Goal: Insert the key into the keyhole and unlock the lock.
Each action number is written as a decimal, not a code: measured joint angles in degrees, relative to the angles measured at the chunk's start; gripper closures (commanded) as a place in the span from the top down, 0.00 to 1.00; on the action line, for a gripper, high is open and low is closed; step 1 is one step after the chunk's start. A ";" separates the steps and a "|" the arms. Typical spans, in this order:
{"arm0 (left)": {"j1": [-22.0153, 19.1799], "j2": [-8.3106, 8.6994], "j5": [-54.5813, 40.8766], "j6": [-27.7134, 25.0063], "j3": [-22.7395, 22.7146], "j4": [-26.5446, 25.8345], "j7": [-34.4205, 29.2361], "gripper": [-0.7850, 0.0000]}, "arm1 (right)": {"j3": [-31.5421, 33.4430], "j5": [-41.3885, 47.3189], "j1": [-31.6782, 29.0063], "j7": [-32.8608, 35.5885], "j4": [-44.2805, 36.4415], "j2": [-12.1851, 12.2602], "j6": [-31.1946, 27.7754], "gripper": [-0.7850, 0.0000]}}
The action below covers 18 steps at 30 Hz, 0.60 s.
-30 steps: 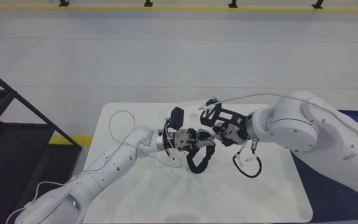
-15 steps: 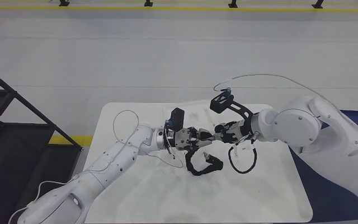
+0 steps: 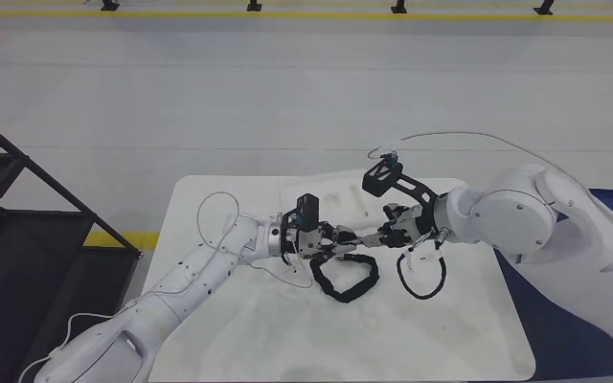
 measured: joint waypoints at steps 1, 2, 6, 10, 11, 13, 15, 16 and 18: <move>0.10 -0.06 0.91 0.33 0.11 0.42 -0.82 0.00 | 0.19 -0.48 -0.07 -0.02 -0.14 0.02 -0.99 1.00; 0.21 -0.11 1.55 0.57 0.22 0.75 -1.42 0.00 | 0.33 -0.72 -0.17 -0.03 -0.13 0.05 -1.68 1.00; 0.73 -0.47 3.24 1.12 0.75 2.20 -3.16 0.00 | 0.90 -1.35 -0.52 0.01 -0.17 0.10 -4.15 1.00; 1.05 -1.03 4.94 1.57 1.61 4.48 -4.98 0.00 | 1.35 -1.74 -0.91 -0.19 -0.06 0.06 -6.52 1.00; 1.11 -1.17 5.12 1.66 1.76 5.06 -5.17 0.00 | 1.42 -1.78 -1.01 -0.29 -0.03 0.04 -6.98 1.00; 1.18 -1.51 5.59 1.89 2.15 6.50 -5.87 0.00 | 1.50 -1.67 -1.27 -0.34 0.19 -0.02 -8.08 1.00; 1.11 -1.83 6.18 2.34 2.51 7.74 -6.78 0.41 | 1.60 -1.56 -1.45 -0.49 0.49 -0.08 -8.82 1.00; 1.11 -2.05 6.40 2.51 2.72 8.44 -7.21 1.00 | 1.67 -1.52 -1.57 -0.77 0.67 -0.13 -9.45 1.00; 1.12 -2.39 6.11 2.32 2.90 9.47 -7.43 1.00 | 1.73 -1.59 -1.74 -1.15 0.96 -0.20 -10.58 1.00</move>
